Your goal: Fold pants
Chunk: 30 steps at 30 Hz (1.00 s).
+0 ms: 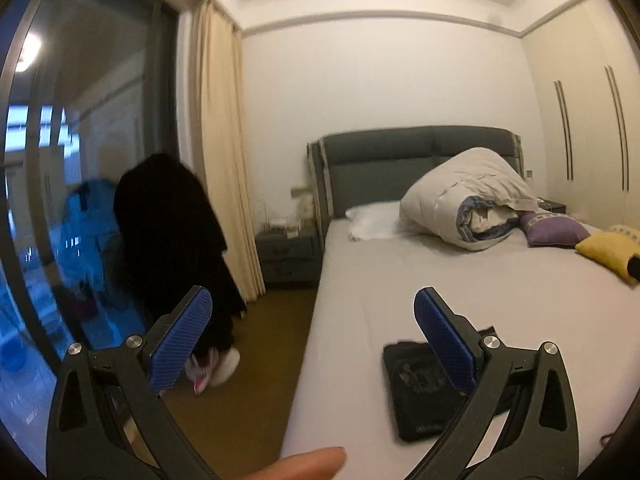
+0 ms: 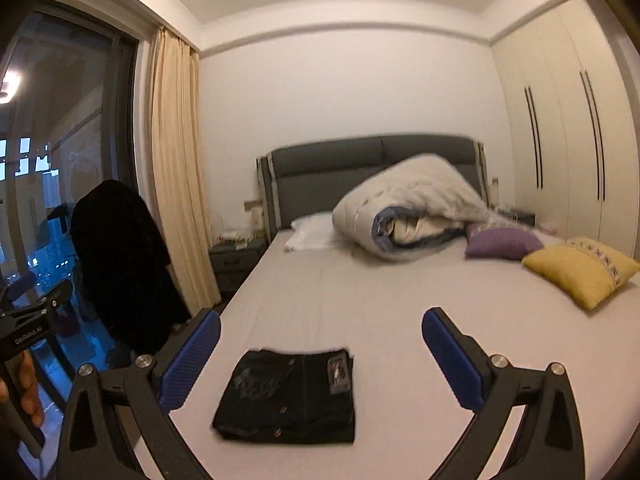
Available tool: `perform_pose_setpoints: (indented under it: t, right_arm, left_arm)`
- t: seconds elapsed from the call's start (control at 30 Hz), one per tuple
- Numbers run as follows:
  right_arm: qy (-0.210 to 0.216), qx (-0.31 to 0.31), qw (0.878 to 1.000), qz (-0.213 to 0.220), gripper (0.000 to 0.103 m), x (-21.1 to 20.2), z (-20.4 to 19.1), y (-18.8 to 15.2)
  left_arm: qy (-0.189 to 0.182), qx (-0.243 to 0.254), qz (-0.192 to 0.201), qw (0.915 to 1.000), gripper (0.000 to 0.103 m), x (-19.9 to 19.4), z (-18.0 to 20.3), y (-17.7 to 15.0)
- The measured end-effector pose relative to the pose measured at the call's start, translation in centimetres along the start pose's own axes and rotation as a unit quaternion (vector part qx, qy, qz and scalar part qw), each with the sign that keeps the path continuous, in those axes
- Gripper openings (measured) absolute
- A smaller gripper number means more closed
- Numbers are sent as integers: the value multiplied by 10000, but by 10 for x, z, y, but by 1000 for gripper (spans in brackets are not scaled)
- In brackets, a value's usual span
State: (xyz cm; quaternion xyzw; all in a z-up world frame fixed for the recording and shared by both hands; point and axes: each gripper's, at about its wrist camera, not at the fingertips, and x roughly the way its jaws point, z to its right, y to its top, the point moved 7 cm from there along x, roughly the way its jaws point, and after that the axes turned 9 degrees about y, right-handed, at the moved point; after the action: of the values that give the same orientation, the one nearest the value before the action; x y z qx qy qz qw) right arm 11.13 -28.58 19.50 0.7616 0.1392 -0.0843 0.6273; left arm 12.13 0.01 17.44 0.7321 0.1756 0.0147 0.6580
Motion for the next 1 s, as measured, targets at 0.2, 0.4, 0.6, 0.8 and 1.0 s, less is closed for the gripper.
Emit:
perform_pose_setpoints:
  t: [0.2, 0.4, 0.6, 0.8, 1.0]
  right_arm:
    - [126, 340, 9970, -678, 103, -8, -11, -20]
    - [-40, 357, 9951, -926, 103, -12, -23, -41]
    - [-119, 195, 9920, -1245, 103, -12, -42, -65]
    - [-242, 348, 9880, -1486, 103, -7, -43, -77]
    - [-370, 362, 9855, -1615, 103, -2, -40, -83]
  left_arm:
    - [-252, 203, -902, 9954, 103, -20, 2, -32]
    - [-714, 159, -1981, 9775, 103, -25, 17, -79]
    - [-872, 271, -2296, 9690, 103, -34, 31, -106]
    - [-913, 288, -2469, 9643, 103, -19, 38, -121]
    - [-906, 284, -2603, 9608, 103, 2, 44, -126]
